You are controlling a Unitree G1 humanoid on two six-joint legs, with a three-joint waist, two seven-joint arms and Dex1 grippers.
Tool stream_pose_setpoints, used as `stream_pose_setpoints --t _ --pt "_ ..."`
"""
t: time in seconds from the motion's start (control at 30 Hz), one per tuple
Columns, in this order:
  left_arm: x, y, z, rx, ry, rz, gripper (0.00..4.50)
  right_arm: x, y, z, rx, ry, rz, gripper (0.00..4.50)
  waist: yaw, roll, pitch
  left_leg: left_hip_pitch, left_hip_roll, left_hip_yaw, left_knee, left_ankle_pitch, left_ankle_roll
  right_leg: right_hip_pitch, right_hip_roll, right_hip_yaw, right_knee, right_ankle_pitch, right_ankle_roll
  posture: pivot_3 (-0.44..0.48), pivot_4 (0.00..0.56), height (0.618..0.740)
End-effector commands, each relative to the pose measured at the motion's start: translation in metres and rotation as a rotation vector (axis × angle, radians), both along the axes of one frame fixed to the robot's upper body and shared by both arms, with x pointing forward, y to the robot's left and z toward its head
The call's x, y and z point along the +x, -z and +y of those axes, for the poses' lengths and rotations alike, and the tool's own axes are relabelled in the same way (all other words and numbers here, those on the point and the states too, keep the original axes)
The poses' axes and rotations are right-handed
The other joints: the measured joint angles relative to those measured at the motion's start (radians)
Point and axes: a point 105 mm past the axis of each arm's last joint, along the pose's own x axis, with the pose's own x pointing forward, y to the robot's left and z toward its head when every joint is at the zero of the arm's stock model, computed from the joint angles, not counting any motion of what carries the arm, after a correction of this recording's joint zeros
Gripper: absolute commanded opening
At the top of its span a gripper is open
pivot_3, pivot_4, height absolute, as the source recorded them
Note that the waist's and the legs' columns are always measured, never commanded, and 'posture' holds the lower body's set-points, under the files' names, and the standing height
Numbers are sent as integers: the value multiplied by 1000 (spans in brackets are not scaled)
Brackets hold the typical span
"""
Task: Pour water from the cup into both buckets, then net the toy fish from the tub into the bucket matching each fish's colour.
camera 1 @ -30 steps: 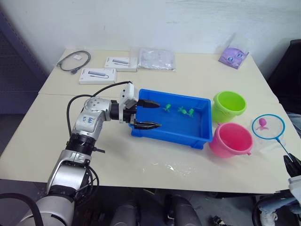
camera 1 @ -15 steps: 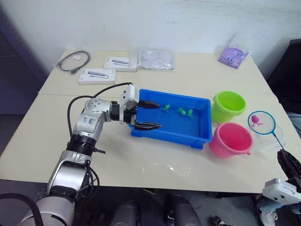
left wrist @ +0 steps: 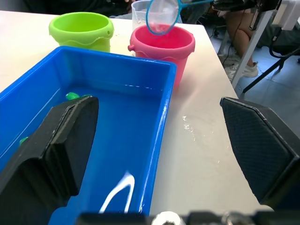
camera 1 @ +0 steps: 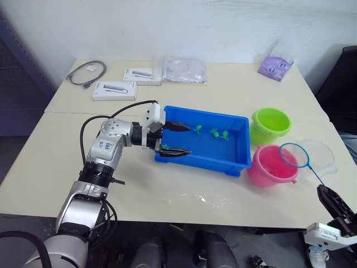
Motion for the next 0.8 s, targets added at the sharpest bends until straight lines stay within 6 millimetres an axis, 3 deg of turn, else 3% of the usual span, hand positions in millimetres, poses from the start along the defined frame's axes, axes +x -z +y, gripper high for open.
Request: stream_pose_setpoints --t 0.03,0.2,0.33,0.4,0.47,0.63,0.8 --pt "-5 -4 -1 -7 15 -38 4464 1 -17 4 -21 -18 -74 0 0 0 0 0 0 0 0 0 0 0 0 0 0 0 0 0 150 740" --pt "-5 -2 4 -9 -11 -43 4464 -1 -36 12 152 -54 -105 0 -3 0 0 0 0 0 0 0 0 0 0 0 0 0 0 0 150 740" --pt "-2 1 20 -6 -62 -40 4464 10 -48 48 625 -210 45 0 -17 0 0 2 1 0 0 0 0 2 0 0 0 0 0 0 150 740" --pt "0 0 29 -11 -97 -43 4464 20 -69 68 794 -300 83 0 -20 0 0 2 2 -1 0 0 0 2 0 0 1 0 0 0 150 740" --pt "3 -3 36 -27 -130 -47 4464 29 -77 88 1026 -371 203 0 -21 0 0 3 3 0 0 0 0 2 0 0 2 0 0 0 150 740" --pt "10 -3 52 -14 -216 -57 4464 54 -66 115 1542 -296 512 0 -8 -1 0 2 3 -5 1 0 0 2 -2 -3 1 0 -1 0 150 740" --pt "16 -3 67 1 -272 -76 4464 71 -50 136 1666 -114 721 0 3 -1 0 -1 2 -6 1 0 0 1 -5 -5 -2 0 0 0 150 740"
